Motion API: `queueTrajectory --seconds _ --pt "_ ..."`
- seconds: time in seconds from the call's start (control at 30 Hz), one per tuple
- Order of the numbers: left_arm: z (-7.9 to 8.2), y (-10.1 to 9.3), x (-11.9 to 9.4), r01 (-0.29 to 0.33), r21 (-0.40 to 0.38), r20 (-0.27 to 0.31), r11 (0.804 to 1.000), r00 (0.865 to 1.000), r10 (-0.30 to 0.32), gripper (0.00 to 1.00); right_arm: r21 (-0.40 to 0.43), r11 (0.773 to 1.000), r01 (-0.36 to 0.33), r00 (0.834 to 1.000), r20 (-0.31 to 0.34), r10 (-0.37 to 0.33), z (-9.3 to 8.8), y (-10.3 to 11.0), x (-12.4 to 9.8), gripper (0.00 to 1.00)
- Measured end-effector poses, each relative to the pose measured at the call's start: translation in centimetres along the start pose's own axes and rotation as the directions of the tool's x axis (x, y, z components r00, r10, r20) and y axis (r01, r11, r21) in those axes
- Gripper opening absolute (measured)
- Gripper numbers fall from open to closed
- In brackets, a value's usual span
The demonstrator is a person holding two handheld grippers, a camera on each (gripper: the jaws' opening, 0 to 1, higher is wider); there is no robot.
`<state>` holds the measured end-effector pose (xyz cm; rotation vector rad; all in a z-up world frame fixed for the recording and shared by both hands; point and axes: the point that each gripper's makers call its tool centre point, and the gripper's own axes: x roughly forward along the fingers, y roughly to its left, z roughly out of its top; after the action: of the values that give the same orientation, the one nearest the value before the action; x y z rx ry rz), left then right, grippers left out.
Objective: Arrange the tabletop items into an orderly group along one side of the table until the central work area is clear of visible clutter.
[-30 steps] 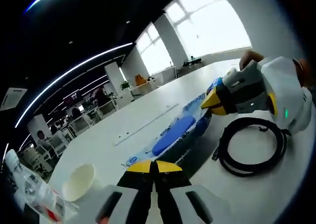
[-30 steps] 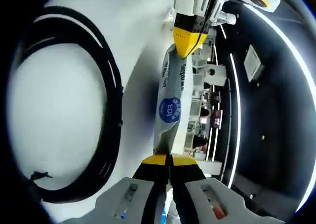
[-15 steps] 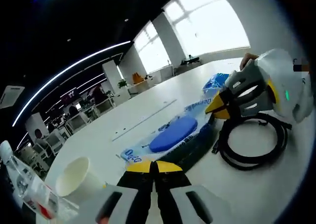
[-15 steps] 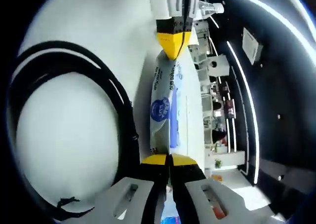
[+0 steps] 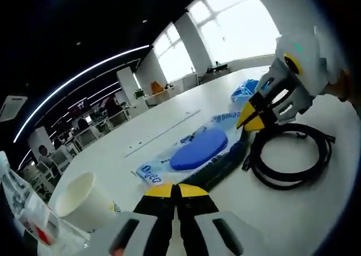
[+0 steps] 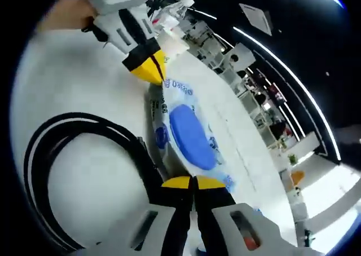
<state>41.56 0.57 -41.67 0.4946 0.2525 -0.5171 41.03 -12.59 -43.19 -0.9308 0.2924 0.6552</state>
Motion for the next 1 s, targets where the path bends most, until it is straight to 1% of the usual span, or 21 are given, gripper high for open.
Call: queueTrajectory --seconds 0.07,0.3,0.4,0.63,0.8,0.83,0.87,0.93,1.0 --pt "0.0 -0.1 0.0 0.0 -0.004 0.001 1.0 1.0 0.0 0.0 0.042 0.999 -0.014 1.0 0.011 0.013 -0.1 0.0 -0.1 0.0" --pt "-0.5 -0.3 0.1 0.008 -0.013 -0.009 1.0 1.0 -0.008 0.02 0.098 0.995 -0.029 1.0 0.014 0.028 0.0 0.1 -0.2 0.0" --pt "-1.0 -0.6 0.1 0.018 0.002 -0.022 1.0 1.0 -0.018 0.05 0.115 0.993 -0.036 0.999 0.017 0.035 -0.1 0.3 -0.3 0.01" --pt "-1.0 -0.8 0.0 0.03 -0.013 -0.007 0.999 1.0 -0.031 0.1 0.147 0.988 -0.051 0.999 0.022 0.048 -0.1 0.4 -0.5 0.02" --pt "-1.1 -0.7 -0.1 0.03 -0.013 -0.008 0.999 1.0 -0.03 0.13 0.158 0.986 -0.047 0.999 0.017 0.045 -0.2 0.3 -0.4 0.03" --pt "-1.1 -0.4 -0.2 0.011 -0.015 -0.009 1.0 1.0 -0.011 0.14 0.155 0.987 -0.048 0.999 0.018 0.045 -0.1 0.3 -0.4 0.04" --pt "-1.1 -0.2 -0.3 -0.005 -0.001 -0.006 1.0 1.0 0.005 0.15 0.152 0.987 -0.045 0.999 0.018 0.043 -0.1 0.3 -0.5 0.04" --pt "-1.3 -0.1 -0.5 -0.014 0.018 -0.018 1.0 1.0 0.015 0.17 0.15 0.988 -0.041 0.999 0.014 0.039 -0.1 0.3 -0.6 0.06" --pt "-1.3 0.0 -0.7 -0.015 0.016 -0.008 1.0 1.0 0.015 0.17 0.166 0.986 -0.032 0.999 0.013 0.03 -0.1 0.1 -0.6 0.08"
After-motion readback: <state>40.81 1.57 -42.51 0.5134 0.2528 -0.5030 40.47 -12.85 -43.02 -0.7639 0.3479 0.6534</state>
